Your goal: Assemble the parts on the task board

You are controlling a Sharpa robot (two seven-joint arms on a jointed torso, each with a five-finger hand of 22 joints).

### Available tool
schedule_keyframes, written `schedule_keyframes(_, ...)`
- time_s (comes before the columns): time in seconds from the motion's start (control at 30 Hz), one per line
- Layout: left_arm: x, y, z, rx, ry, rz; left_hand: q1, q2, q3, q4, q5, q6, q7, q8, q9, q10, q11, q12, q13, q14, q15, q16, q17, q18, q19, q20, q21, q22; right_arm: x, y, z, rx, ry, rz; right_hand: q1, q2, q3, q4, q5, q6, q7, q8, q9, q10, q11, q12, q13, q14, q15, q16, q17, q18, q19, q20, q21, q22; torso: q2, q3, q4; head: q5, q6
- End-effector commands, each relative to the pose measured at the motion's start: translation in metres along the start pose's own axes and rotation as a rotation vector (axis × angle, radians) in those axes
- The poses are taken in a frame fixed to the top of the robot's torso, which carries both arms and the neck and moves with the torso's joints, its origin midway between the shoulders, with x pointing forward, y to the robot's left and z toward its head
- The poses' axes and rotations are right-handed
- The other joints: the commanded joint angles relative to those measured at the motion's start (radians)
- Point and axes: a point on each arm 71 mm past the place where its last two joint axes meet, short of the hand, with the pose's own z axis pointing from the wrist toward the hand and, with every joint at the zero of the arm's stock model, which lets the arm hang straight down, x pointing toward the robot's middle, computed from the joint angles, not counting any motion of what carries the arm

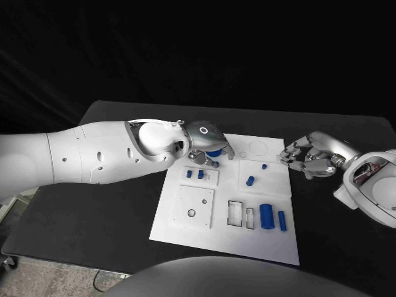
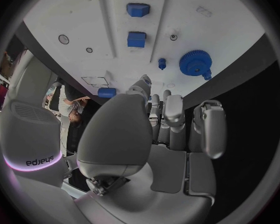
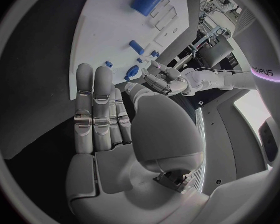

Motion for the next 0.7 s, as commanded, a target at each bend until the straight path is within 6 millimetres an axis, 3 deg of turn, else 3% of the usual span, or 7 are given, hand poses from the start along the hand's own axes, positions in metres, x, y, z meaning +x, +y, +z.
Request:
schedule_keyframes(0.03, -0.002, -0.004, 0.003, 0.041, -0.044, 0.087, -0.005, -0.012, 0.01, 0.001, -0.005, 0.011, 0.0, 0.0, -0.013, 0.011, 0.003, 0.007, -0.004, -0.002, 0.007, -0.011, 0.024, -0.004, 0.03, -0.004, 0.009, 0.225, -0.001, 0.001, -0.001, -0.014, -0.014, -0.004, 0.001, 0.005, 0.003, 0.002, -0.001, 0.001, -0.004, 0.003, 0.001, 0.008, 0.002, 0.0, -0.002, 0.005, 0.0, 0.004, 0.001, 0.012, 0.007, -0.002, 0.004, 0.001, -0.001, 0.0022, -0.0014, 0.0, 0.0)
schedule_keyframes(0.33, 0.004, -0.004, 0.008, 0.009, -0.013, 0.098, -0.016, -0.016, 0.03, -0.002, -0.003, 0.058, 0.023, 0.011, -0.044, 0.062, -0.012, 0.036, -0.014, 0.002, -0.002, 0.0, 0.007, -0.007, 0.037, -0.005, 0.021, 0.228, 0.0, 0.0, -0.002, -0.006, -0.004, -0.004, 0.002, 0.006, 0.004, 0.002, 0.0, 0.003, -0.003, 0.003, 0.002, 0.008, 0.002, 0.0, -0.003, 0.005, 0.0, 0.004, 0.001, 0.012, 0.008, -0.002, 0.004, 0.001, -0.001, 0.0021, -0.0008, -0.003, 0.0)
schedule_keyframes(0.7, 0.01, 0.0, 0.009, -0.038, 0.017, 0.102, -0.031, -0.017, 0.045, -0.009, 0.0, 0.087, 0.034, 0.016, -0.066, 0.07, -0.009, 0.068, 0.0, -0.003, -0.002, 0.003, -0.011, -0.006, 0.038, -0.006, 0.023, 0.228, 0.001, 0.001, 0.0, -0.001, 0.014, -0.008, 0.005, 0.007, 0.006, 0.001, 0.003, 0.003, -0.003, 0.004, 0.002, 0.007, 0.003, -0.002, -0.005, 0.004, 0.001, 0.002, 0.001, 0.011, 0.007, -0.002, 0.004, 0.002, -0.001, 0.0018, -0.0002, -0.003, 0.0)
